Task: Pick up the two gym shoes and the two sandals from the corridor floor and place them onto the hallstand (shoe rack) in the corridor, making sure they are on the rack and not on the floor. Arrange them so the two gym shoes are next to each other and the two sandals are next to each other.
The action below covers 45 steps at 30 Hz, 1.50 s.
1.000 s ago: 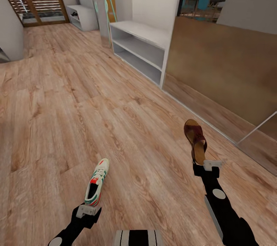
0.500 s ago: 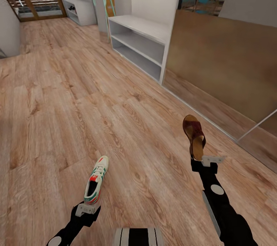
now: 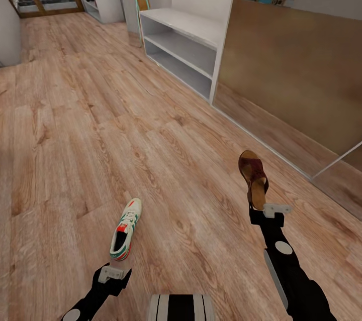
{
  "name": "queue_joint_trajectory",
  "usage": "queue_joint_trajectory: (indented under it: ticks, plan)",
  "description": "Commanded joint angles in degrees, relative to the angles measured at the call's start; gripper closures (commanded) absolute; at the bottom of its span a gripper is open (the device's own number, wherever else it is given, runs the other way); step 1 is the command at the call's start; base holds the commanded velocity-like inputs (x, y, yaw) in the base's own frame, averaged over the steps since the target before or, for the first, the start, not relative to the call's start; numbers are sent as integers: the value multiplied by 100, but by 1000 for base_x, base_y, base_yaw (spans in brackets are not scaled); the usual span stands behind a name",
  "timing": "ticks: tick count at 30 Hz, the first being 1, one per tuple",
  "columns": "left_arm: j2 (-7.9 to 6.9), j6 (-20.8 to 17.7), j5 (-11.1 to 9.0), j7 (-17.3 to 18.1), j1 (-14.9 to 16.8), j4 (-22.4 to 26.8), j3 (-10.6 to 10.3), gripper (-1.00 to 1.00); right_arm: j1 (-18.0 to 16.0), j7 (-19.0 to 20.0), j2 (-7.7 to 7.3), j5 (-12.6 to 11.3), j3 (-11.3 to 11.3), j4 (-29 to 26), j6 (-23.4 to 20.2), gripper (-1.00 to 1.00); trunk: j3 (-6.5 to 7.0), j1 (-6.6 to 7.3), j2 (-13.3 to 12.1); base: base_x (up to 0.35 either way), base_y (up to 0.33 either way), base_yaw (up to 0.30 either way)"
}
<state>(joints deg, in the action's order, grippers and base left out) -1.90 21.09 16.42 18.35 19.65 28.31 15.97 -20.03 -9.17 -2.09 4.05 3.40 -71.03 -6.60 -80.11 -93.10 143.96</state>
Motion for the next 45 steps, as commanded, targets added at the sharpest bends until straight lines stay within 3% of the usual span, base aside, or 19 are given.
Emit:
queue_joint_trajectory:
  ticks: [1, 13, 18, 32, 45]
  plan:
    - [6, 27, 54, 38, 4, -1, 49, -100, -1, -23, -2, 43, -6, -8, -44, 100, -4, 1, 1, 0, 0, 0]
    - [6, 25, 37, 37, 4, -1, 55, -100, -1, -23, -2, 43, -5, -8, -44, 100, -44, 1, 1, 0, 0, 117]
    - [6, 27, 33, 35, 4, -1, 61, -100, -1, -25, -2, 43, -6, -6, -44, 100, -182, -12, 8, 0, 0, 203]
    - [6, 27, 26, 29, 4, -7, 67, -100, -1, -27, -2, 43, -6, -4, -43, 100, -260, -12, 8, 0, 0, 190]
    - [12, 27, 27, 28, 4, -9, 69, -100, -1, -24, -2, 43, -6, 1, -44, 100, -272, -12, 8, 99, 38, 28]
